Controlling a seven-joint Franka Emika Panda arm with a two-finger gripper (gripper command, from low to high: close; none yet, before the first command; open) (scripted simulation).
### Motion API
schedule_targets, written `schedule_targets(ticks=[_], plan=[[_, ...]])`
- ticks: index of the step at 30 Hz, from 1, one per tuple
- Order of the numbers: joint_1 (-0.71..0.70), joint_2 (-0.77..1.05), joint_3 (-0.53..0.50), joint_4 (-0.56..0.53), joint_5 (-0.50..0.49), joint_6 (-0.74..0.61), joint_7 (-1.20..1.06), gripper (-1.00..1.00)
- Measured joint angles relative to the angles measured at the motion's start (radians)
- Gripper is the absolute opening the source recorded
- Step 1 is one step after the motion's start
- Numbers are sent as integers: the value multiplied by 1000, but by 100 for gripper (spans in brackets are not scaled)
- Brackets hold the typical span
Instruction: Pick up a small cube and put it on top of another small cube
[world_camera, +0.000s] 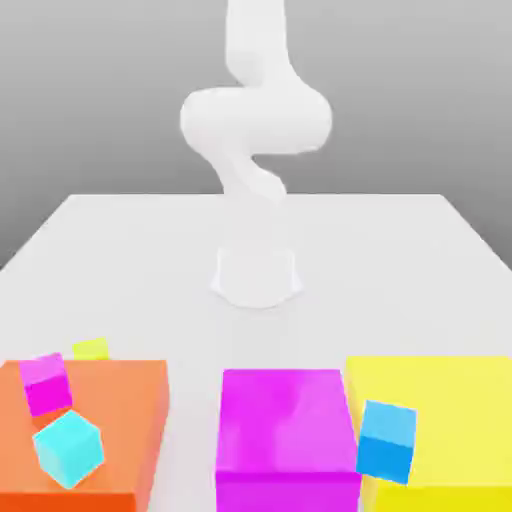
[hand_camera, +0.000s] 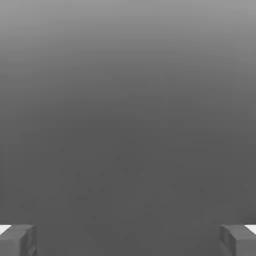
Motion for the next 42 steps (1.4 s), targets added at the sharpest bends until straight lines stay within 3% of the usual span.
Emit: schedule_targets(ticks=[8,15,20,23,25,28,31,32,39,42], plan=[[-86,237,-153,-162,-158,157,-240,0],[-153,437,-327,-303,-213,298,-505,0],[-176,586,-462,-407,-159,409,-761,0],[-195,683,-519,-471,-28,478,-984,0],[-239,755,-470,-489,117,527,-1137,0],[-337,869,-319,-472,333,604,-1306,0],[-484,975,-142,-446,464,686,-1409,0],[-521,1001,-101,-440,484,708,-1427,-100],[-527,1003,-95,-440,486,707,-1428,-100],[-443,916,-204,-463,373,642,-1339,-100]])
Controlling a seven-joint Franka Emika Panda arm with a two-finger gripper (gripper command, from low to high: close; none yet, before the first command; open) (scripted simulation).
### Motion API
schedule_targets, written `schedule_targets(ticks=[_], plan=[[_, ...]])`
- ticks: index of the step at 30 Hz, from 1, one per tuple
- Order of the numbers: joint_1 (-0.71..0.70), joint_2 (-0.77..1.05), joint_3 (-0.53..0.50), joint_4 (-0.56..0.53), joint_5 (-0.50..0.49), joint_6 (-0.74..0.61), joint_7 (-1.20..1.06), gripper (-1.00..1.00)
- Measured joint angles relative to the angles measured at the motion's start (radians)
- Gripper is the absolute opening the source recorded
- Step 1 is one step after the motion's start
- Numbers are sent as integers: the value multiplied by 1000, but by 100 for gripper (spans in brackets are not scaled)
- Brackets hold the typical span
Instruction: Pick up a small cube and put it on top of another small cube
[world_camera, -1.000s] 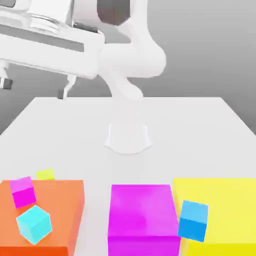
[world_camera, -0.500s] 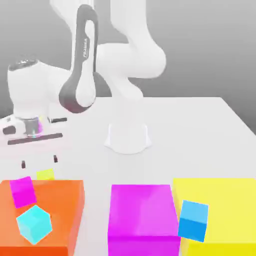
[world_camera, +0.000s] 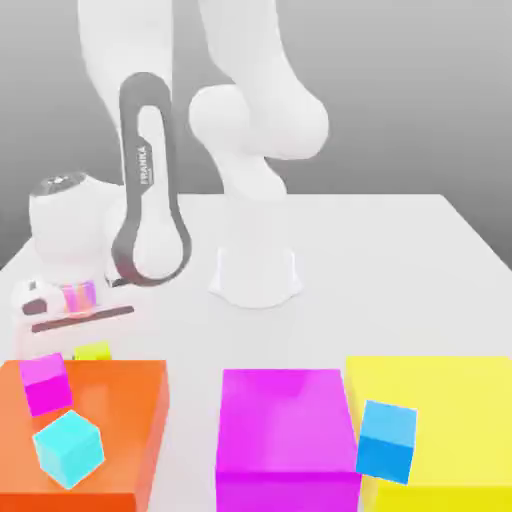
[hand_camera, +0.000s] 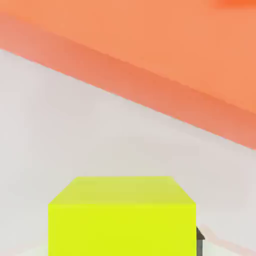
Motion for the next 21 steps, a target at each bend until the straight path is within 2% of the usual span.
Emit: schedule_targets(ticks=[4,5,21], plan=[[5,-147,-76,-34,-248,-105,179,-100],[-9,-159,-85,-35,-249,-120,188,-100],[-14,-55,-112,290,-4,-413,866,-100]])
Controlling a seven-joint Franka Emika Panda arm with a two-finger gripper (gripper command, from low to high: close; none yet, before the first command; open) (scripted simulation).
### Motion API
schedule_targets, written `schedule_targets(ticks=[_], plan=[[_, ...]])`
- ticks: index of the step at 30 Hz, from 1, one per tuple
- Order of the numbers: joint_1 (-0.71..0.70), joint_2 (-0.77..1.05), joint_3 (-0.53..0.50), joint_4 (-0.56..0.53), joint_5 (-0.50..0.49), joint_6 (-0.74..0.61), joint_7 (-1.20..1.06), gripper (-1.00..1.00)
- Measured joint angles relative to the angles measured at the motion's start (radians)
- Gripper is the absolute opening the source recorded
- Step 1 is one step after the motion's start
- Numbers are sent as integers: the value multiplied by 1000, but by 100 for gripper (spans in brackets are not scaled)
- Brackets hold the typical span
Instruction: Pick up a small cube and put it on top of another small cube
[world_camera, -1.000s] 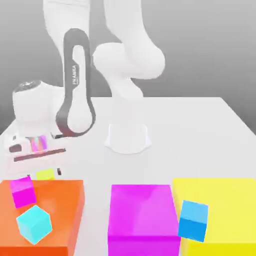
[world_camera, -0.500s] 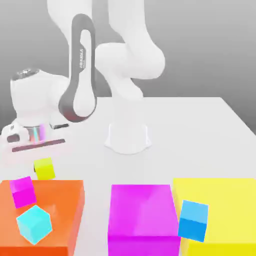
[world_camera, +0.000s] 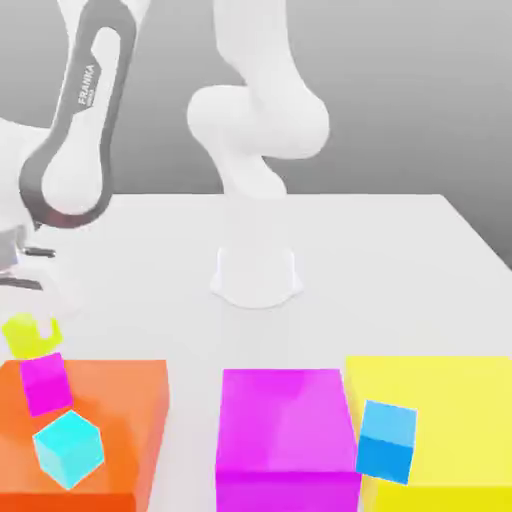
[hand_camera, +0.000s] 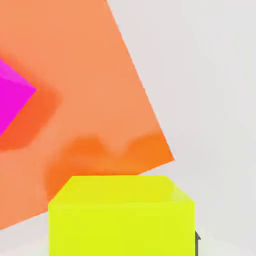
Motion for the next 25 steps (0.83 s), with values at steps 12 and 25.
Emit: schedule_targets(ticks=[12,25], plan=[[185,-11,61,187,-126,-161,528,-100],[319,73,130,237,-230,-91,767,100]])
